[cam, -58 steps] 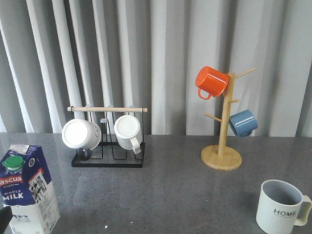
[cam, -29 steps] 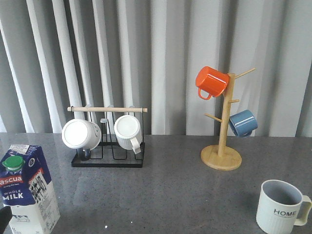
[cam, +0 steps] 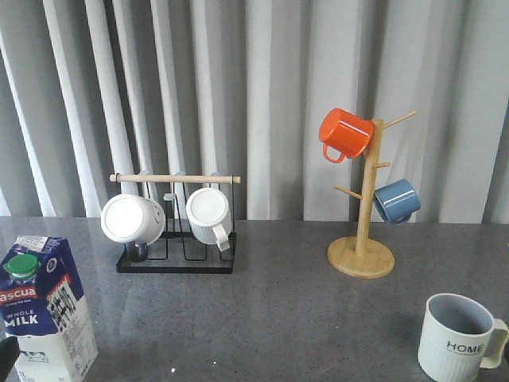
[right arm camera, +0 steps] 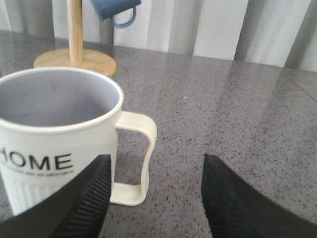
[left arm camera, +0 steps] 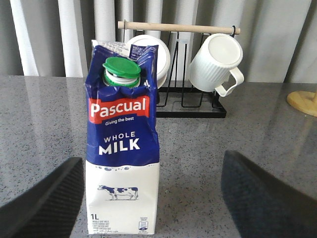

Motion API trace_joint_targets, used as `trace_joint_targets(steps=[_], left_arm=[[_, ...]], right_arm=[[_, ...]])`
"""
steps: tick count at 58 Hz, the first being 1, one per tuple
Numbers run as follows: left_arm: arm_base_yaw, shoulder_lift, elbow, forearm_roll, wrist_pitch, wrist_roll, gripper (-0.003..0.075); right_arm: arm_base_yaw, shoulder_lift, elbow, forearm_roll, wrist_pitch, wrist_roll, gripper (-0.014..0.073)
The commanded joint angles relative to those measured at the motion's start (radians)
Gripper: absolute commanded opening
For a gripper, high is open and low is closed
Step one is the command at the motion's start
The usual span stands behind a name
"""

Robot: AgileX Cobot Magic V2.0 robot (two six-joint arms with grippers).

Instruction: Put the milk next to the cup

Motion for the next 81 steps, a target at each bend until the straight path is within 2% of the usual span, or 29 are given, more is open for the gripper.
trace_joint_targets(steps=[1,29,39,54,67,76,81], left_arm=[[-0.005,-0.001,-0.034,-0.006,-0.080,-0.005,0.0559],[-0.005,-0.001,-0.034,-0.006,-0.080,-0.005,0.0559],[-0.005,-0.001,-0.034,-0.006,-0.080,-0.005,0.0559],[-0.005,-0.001,-0.034,-0.006,-0.080,-0.005,0.0559],[-0.005,-0.001,-0.034,-0.006,-0.080,-0.005,0.0559],[-0.005,-0.001,-0.034,-0.006,-0.080,-0.005,0.0559],[-0.005,-0.001,-0.034,-0.006,-0.080,-0.005,0.0559]], right_arm=[[-0.009,0.015,-0.024,0.014,-0.136,-0.004,0.0406],[-0.009,0.206,-0.031,0.057,-0.279,-0.049,0.0406],[-0.009,0.237,-0.058,0.046,-0.278,-0.048,0.0406],[-0.009,0.239,-0.127,0.023,-0.197,-0.045,0.0406],[-0.008,0.301,-0.167,0.001,-0.201,-0.005,0.0405],[-0.007,0.344,-0.191,-0.001,-0.211,0.001,0.0343],[-0.007,0.355,-0.196,-0.002,-0.213,0.001,0.0238]])
